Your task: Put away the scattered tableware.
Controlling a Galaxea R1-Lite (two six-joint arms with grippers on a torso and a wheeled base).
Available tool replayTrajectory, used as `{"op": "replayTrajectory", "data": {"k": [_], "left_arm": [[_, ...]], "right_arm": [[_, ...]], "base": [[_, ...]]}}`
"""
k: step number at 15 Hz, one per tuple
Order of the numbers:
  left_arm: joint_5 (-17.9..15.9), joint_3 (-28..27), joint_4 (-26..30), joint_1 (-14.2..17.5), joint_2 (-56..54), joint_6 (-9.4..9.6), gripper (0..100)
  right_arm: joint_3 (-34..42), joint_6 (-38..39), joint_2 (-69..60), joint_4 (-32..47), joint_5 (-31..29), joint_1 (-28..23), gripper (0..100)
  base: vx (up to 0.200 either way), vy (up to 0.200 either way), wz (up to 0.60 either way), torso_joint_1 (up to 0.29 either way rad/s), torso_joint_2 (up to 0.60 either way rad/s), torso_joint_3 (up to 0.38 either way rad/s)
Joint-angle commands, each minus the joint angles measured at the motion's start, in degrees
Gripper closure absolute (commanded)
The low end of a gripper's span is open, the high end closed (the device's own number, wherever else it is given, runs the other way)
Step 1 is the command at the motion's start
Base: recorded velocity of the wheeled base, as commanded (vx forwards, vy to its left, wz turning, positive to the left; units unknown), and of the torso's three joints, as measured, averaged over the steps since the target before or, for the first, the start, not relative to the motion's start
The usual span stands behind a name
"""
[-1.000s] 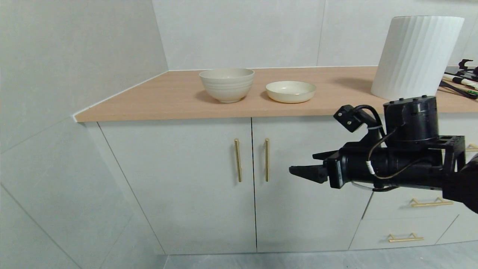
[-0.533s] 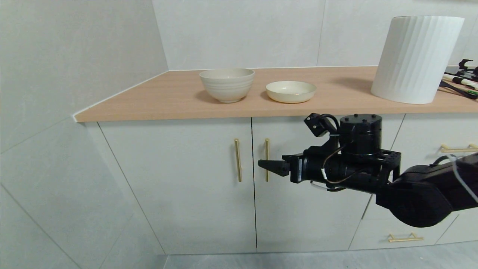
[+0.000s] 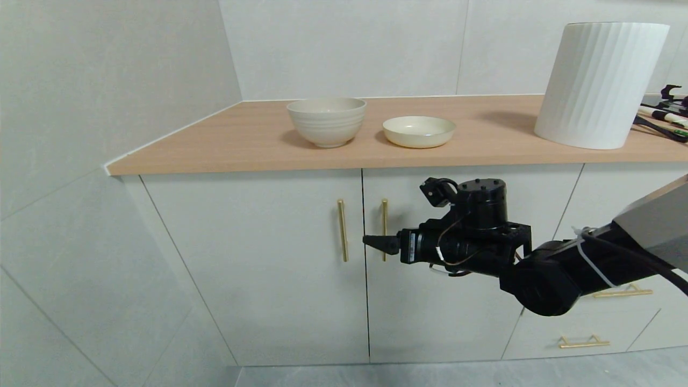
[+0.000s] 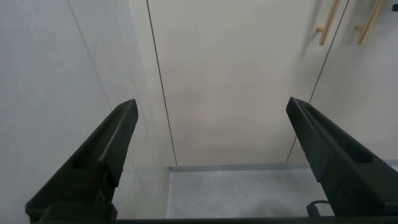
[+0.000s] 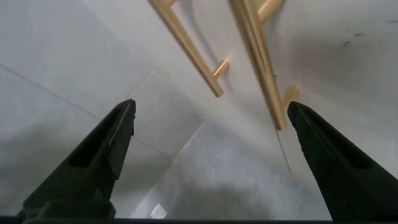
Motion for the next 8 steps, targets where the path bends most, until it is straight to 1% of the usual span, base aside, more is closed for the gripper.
{"op": "replayTrajectory", "data": {"k": [1, 3, 8], "left_arm": [[0.0, 0.0, 0.0, 0.0, 0.0, 0.01, 0], [0.0, 0.0, 0.0, 0.0, 0.0, 0.01, 0], [0.0, 0.0, 0.0, 0.0, 0.0, -0.08, 0]], "right_arm": [[-0.3, 0.6, 2.0, -1.5, 0.0, 0.1, 0], [-1.0, 2.3, 4.1, -4.6, -0.7, 0.1, 0], [-1.8, 3.9, 6.2, -6.7, -1.2, 0.1, 0]], "base": [[0.000, 0.000, 0.00, 0.000, 0.00, 0.000], [0.000, 0.000, 0.00, 0.000, 0.00, 0.000], [0.000, 0.000, 0.00, 0.000, 0.00, 0.000]]}}
